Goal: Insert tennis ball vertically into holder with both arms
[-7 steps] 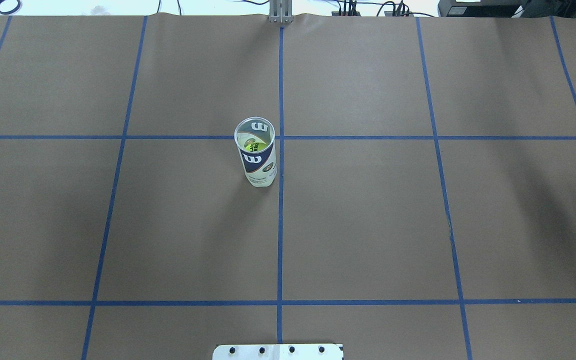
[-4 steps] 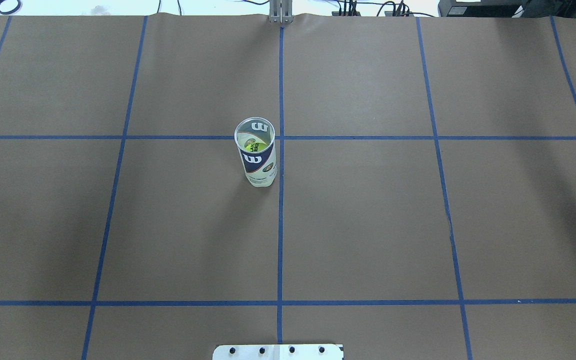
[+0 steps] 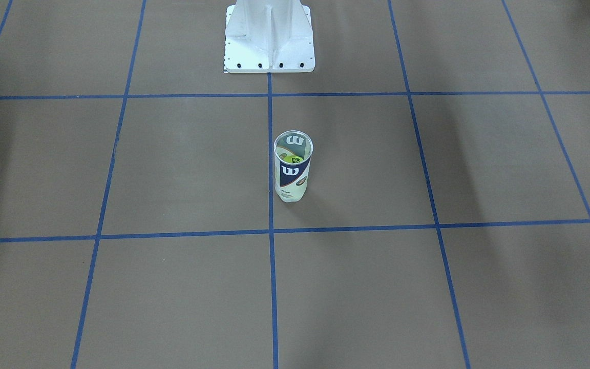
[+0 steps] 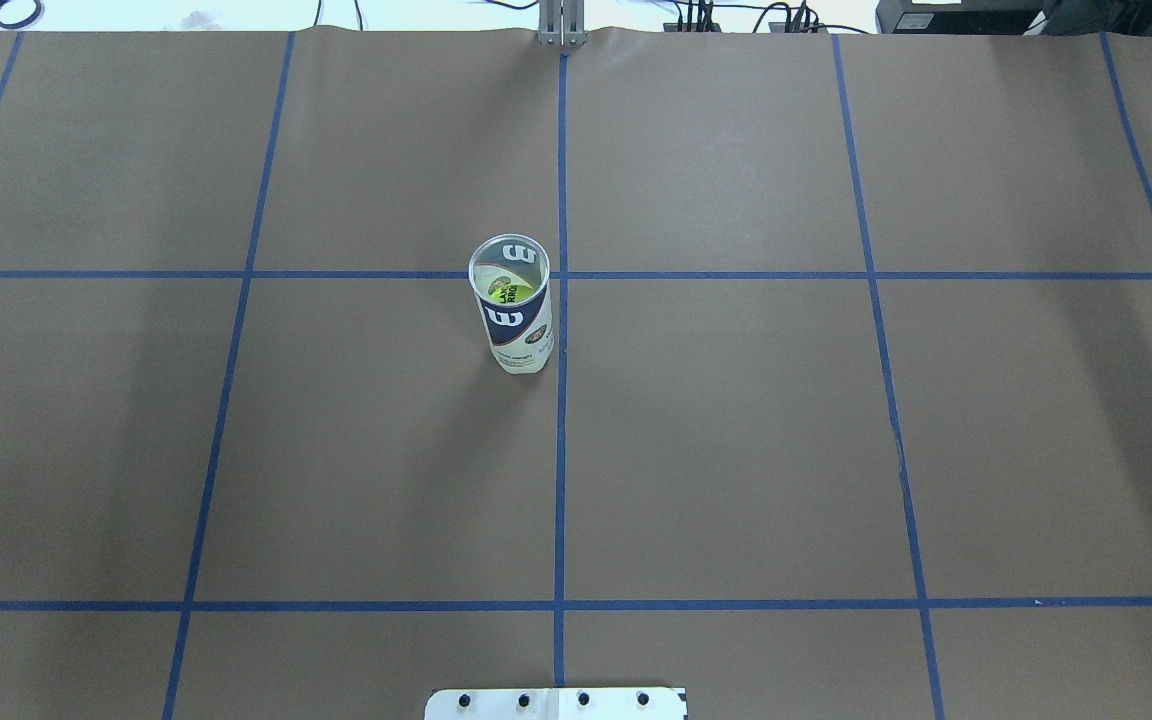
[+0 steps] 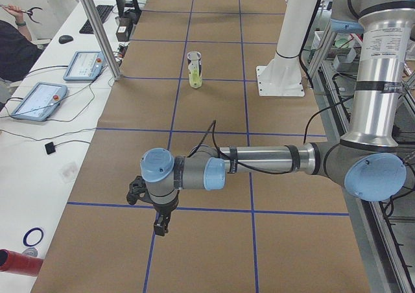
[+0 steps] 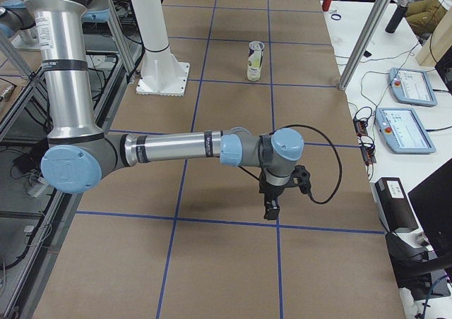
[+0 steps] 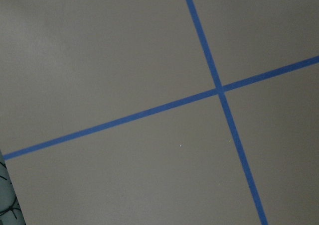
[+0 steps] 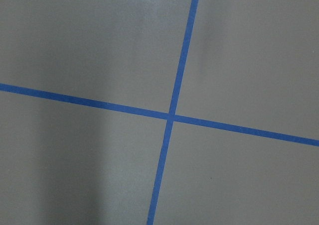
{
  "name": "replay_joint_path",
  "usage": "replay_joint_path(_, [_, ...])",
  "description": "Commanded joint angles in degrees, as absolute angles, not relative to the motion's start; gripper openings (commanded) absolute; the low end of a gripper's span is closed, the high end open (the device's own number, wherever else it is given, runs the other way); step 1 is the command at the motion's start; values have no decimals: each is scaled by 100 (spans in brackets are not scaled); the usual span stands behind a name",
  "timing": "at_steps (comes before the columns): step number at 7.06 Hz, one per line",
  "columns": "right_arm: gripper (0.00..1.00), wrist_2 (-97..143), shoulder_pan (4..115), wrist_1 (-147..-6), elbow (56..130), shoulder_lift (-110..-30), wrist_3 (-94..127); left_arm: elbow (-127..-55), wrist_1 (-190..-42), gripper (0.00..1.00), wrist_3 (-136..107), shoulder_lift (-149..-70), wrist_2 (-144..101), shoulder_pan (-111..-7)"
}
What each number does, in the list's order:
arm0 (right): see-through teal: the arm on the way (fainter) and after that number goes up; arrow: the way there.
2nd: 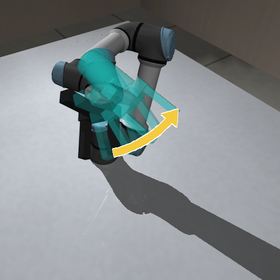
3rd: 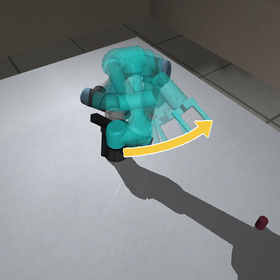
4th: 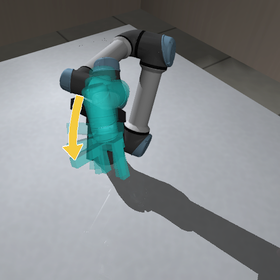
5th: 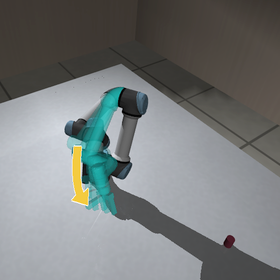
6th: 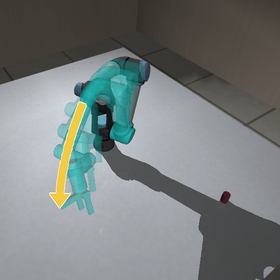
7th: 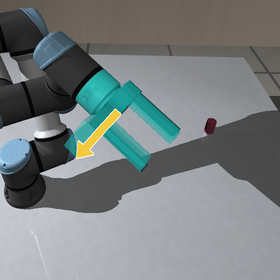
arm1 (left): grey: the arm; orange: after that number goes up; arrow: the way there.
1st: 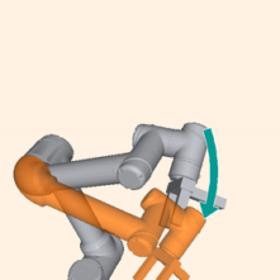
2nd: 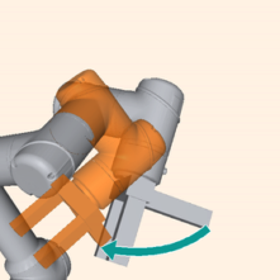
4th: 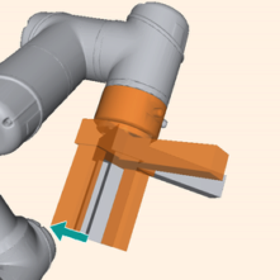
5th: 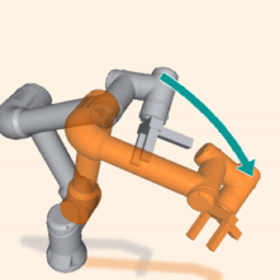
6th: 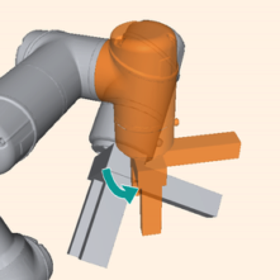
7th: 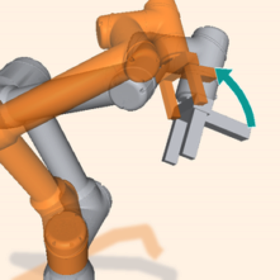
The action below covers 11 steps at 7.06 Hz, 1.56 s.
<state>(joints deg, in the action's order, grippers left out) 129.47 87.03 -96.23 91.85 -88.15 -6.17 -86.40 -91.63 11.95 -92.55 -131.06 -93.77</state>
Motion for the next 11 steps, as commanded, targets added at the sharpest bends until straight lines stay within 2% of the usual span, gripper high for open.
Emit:
replay_joint_path(1, [100,13531,9077,-8862,9211,-9640,-563,-8912,-8939,100,705,-9193,-13587,-9387])
replay_joint_path(4, [99,13807,9307,-8868,9350,-9721,-554,-8947,-9000,100,721,-9054,-13605,-9396])
replay_joint_path(6, [99,13816,9343,-9043,9859,-9685,163,-9402,-8922,100,520,-8904,-13597,-9396])
replay_joint_path(11, [99,13843,9334,-9009,9870,-9729,193,-9536,-8965,100,97,-8868,-13553,-9360])
